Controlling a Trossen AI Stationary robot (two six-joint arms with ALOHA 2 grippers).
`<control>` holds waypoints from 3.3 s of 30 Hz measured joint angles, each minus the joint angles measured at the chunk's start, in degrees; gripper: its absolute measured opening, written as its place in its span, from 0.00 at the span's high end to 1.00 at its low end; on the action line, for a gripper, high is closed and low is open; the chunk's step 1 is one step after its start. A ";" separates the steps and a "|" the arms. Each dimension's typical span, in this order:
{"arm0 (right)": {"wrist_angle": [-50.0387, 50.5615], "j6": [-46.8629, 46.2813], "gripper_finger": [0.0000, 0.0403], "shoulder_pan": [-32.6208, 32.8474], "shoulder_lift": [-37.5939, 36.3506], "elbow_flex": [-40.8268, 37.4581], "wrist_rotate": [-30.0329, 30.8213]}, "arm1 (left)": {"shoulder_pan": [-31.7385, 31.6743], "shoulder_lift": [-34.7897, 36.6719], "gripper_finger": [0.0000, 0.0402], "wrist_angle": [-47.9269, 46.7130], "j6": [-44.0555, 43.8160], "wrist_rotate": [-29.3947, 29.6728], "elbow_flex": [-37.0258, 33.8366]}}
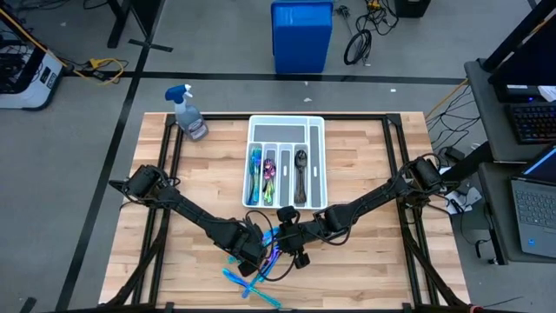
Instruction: Sort silverware
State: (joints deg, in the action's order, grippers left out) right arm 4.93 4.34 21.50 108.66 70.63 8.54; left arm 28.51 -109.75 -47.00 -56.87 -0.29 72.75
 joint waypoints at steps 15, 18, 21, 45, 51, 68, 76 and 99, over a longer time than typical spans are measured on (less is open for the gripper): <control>0.04 0.00 0.65 -0.02 0.00 0.00 0.02 | 1.27 0.00 0.85 4.04 -10.25 0.49 0.09; 0.09 0.21 0.65 -0.02 0.00 0.00 0.02 | 1.25 0.00 0.71 4.07 -10.29 0.64 0.09; 0.09 0.91 0.65 -0.02 0.00 0.00 0.02 | 1.24 0.24 0.56 4.11 -10.29 0.58 0.09; 14.94 0.02 0.65 1.21 -1.82 0.00 0.04 | 0.00 -0.63 0.27 -0.73 -7.27 1.06 6.84; 19.65 -2.01 0.65 3.02 -2.47 0.00 0.00 | 0.29 -2.73 0.27 -2.74 -5.46 1.31 6.84; 25.09 -6.14 0.65 7.66 -6.49 0.00 0.50 | 1.53 -5.94 0.27 -3.24 -5.59 5.01 6.80; 22.26 -5.16 0.65 7.70 -6.75 0.00 0.79 | 1.55 -8.27 0.27 -3.04 -5.78 4.78 7.08; 19.26 -5.35 0.65 7.02 -6.64 0.00 0.76 | -0.77 -7.89 0.46 -3.67 -4.14 -0.20 6.84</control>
State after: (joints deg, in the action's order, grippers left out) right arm 24.18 -1.02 28.51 102.02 70.63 9.30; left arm 27.75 -117.64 -50.68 -61.01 -0.49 79.59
